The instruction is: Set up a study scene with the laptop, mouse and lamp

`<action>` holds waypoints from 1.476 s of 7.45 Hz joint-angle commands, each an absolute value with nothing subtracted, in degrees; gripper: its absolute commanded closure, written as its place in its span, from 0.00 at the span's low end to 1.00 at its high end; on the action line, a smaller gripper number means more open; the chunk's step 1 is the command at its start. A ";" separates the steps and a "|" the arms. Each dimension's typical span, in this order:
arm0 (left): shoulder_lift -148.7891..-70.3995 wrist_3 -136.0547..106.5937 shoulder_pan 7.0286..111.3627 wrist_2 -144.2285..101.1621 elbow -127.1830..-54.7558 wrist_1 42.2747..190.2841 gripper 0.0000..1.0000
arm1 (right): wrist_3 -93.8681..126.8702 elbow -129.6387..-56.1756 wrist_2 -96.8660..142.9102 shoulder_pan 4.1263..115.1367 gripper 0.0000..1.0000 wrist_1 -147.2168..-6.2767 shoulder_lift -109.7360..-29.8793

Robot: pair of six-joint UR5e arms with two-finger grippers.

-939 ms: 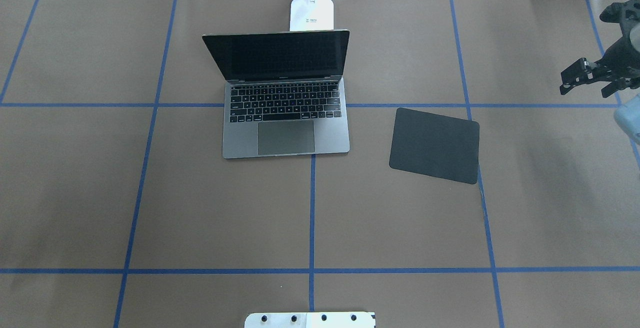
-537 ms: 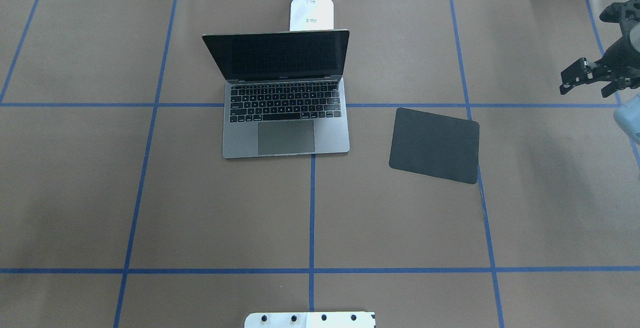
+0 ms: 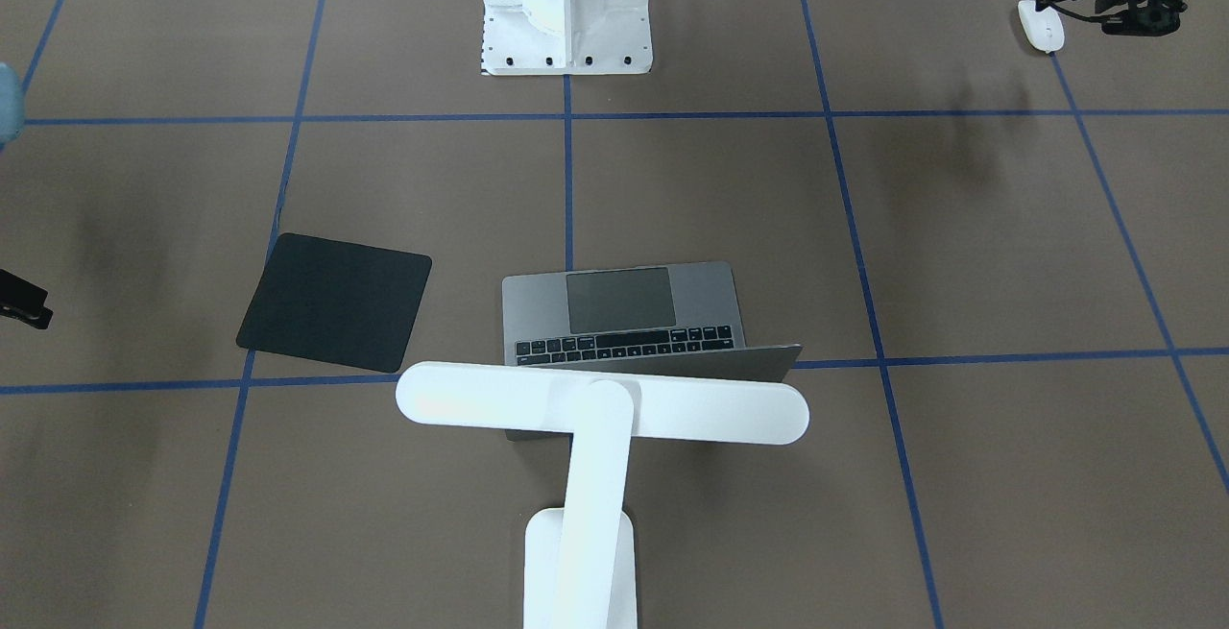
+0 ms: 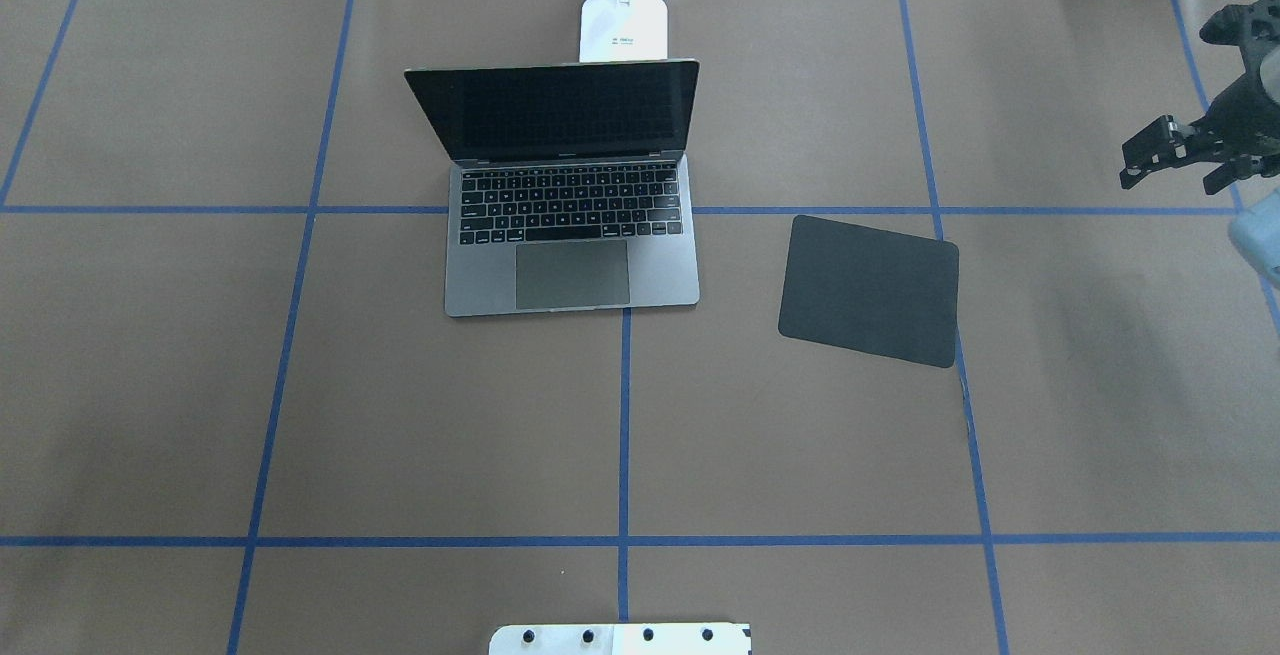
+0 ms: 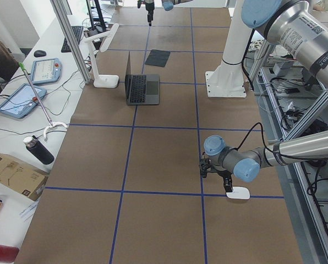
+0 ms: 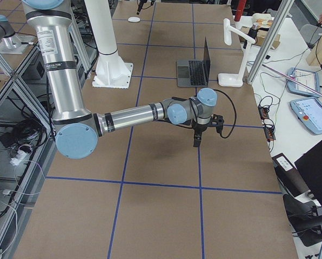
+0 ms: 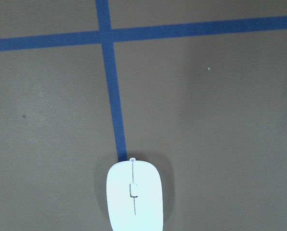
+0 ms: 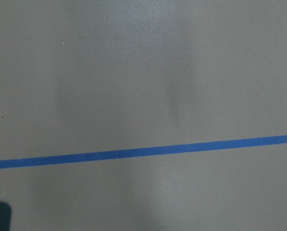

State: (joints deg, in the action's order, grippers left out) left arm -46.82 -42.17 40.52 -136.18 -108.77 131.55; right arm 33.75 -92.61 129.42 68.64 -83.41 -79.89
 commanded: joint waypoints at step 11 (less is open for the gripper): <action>-52.21 -42.10 35.33 -137.37 -99.49 127.26 0.02 | 33.66 -93.43 128.94 68.64 0.00 -83.32 -80.24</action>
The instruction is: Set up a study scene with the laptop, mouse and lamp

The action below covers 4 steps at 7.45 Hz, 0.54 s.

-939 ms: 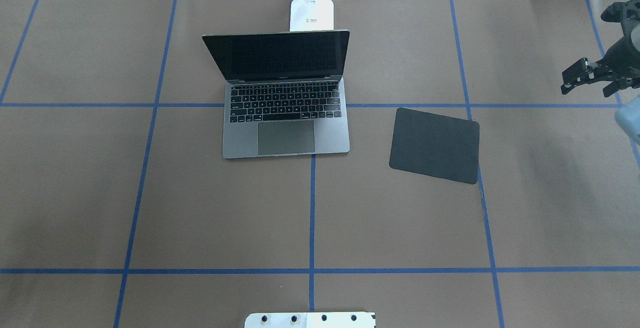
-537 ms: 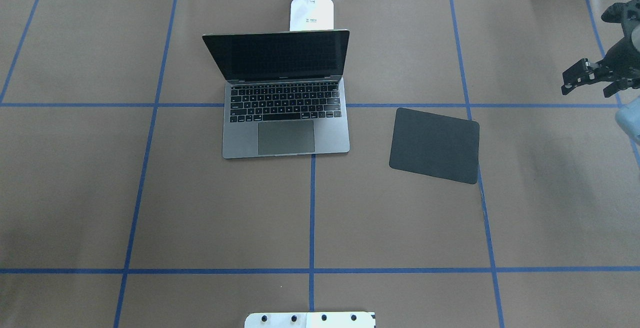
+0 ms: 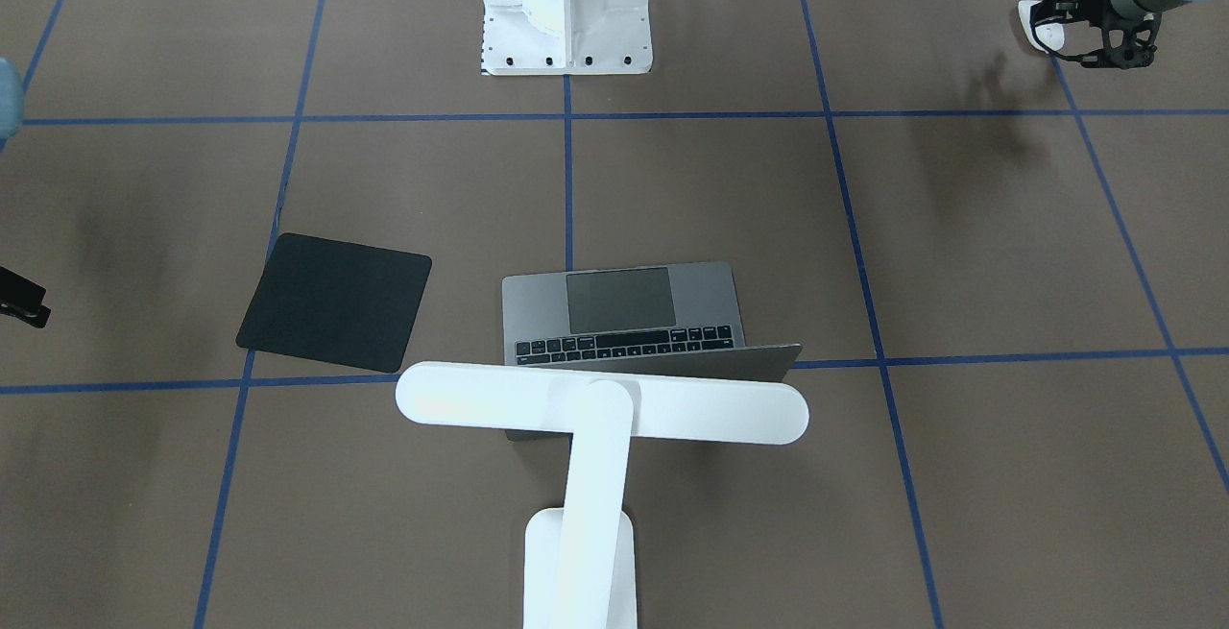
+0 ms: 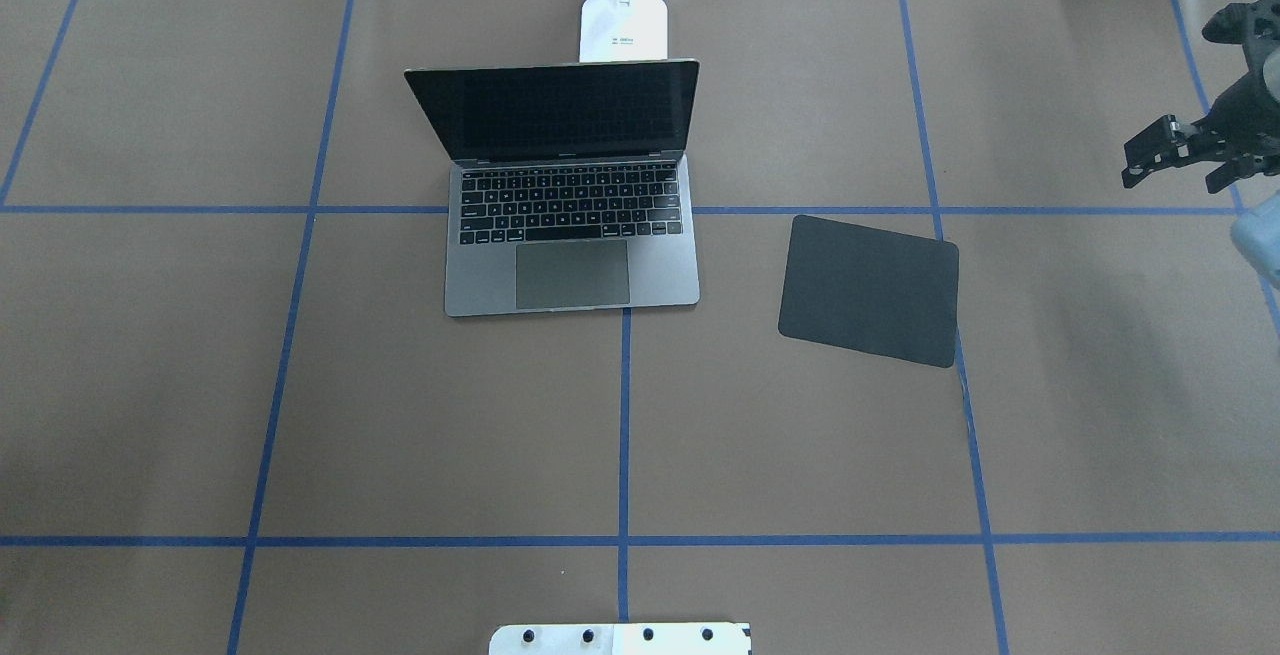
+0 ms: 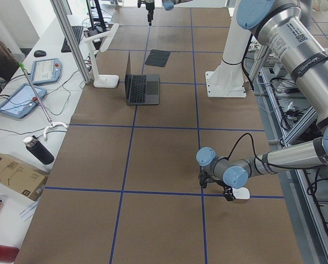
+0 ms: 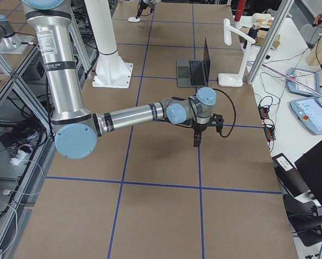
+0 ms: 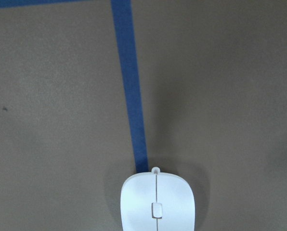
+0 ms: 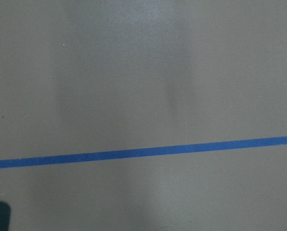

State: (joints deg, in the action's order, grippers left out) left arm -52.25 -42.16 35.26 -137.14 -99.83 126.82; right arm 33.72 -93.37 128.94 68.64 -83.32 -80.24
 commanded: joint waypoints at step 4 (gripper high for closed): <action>-52.21 -42.10 35.24 -140.01 -95.64 132.78 0.02 | 33.75 -93.43 128.85 68.64 0.00 -83.32 -80.16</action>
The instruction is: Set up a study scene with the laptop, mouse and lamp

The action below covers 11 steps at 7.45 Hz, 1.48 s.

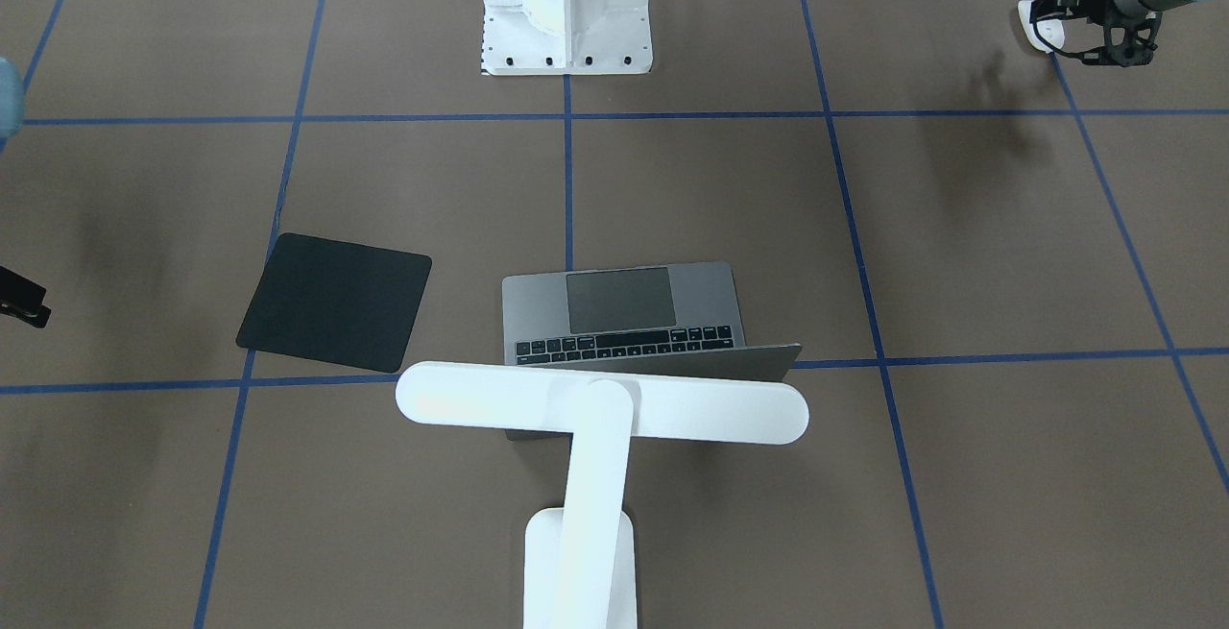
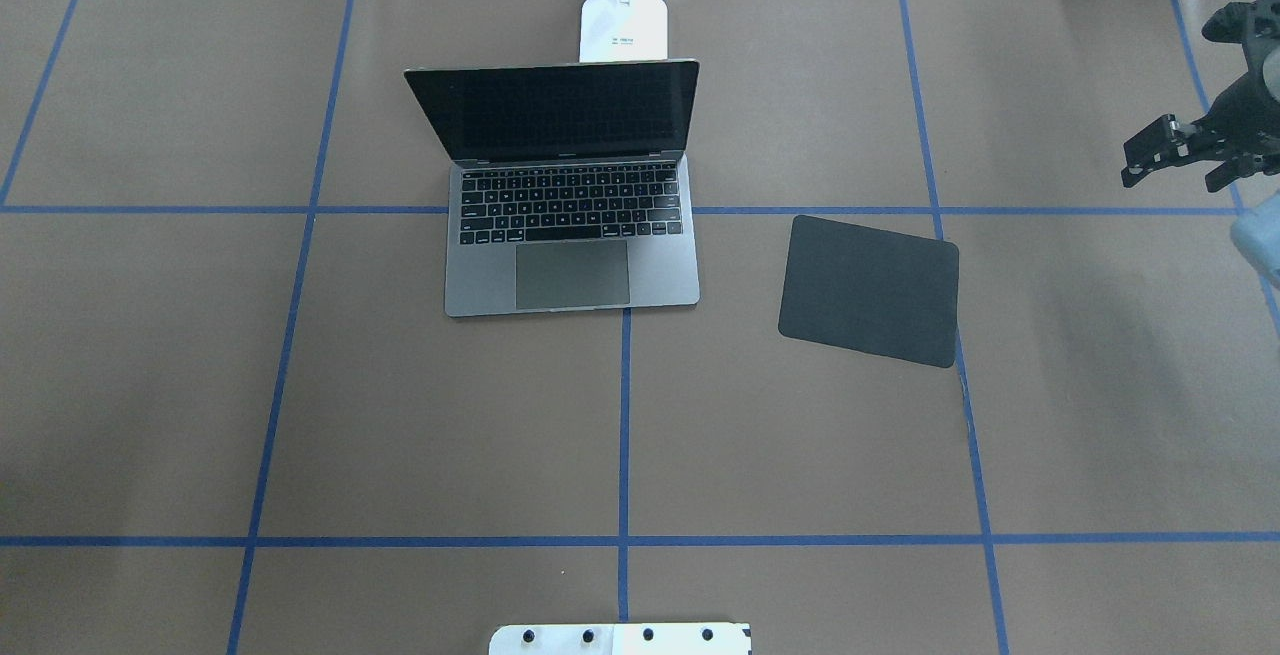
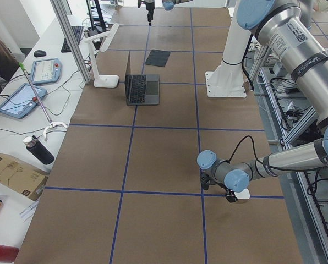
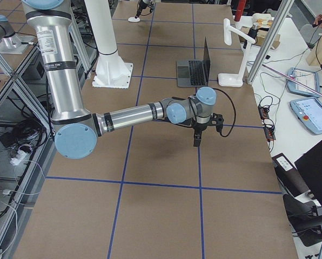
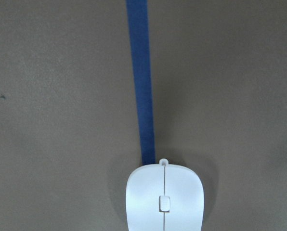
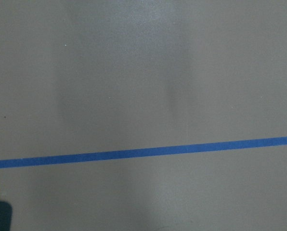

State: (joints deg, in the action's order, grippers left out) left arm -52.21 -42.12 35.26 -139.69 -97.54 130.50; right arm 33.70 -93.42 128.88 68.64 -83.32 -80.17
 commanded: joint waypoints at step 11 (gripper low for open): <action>-54.67 -48.16 31.03 -141.15 -93.43 135.35 0.03 | 33.75 -93.69 128.85 68.64 0.00 -82.62 -80.33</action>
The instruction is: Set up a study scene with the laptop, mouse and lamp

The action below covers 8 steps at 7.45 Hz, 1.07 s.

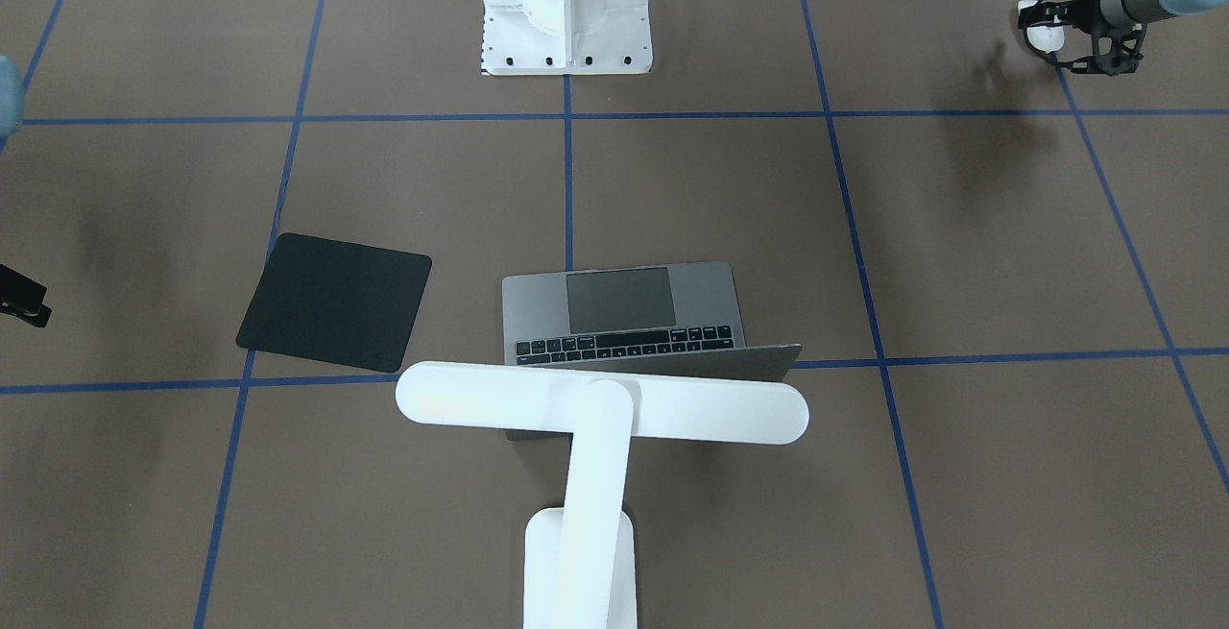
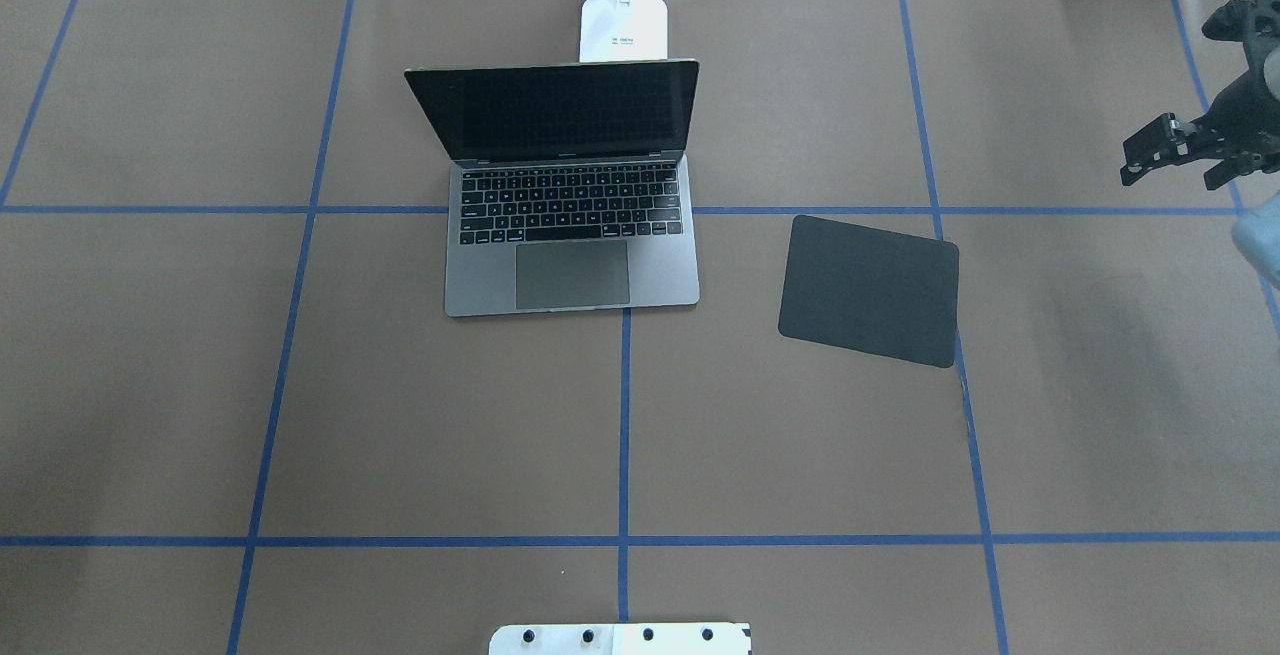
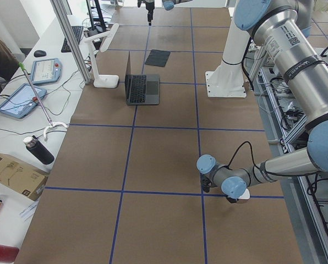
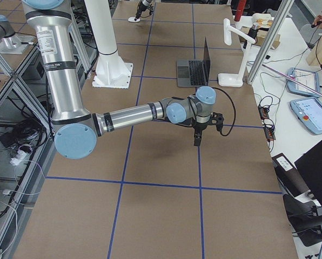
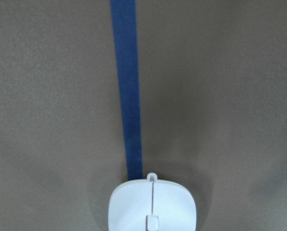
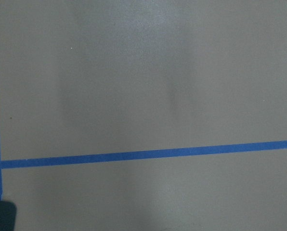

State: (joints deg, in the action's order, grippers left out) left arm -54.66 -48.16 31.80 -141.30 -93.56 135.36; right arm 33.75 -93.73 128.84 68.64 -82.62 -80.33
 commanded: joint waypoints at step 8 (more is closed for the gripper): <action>-55.72 -47.99 28.48 -140.89 -91.85 135.62 0.13 | 33.84 -95.80 128.76 68.64 0.00 -82.62 -81.56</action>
State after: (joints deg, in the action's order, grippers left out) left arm -55.72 -48.03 28.62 -140.92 -92.21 135.60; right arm 33.83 -95.56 128.76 68.64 -82.62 -81.39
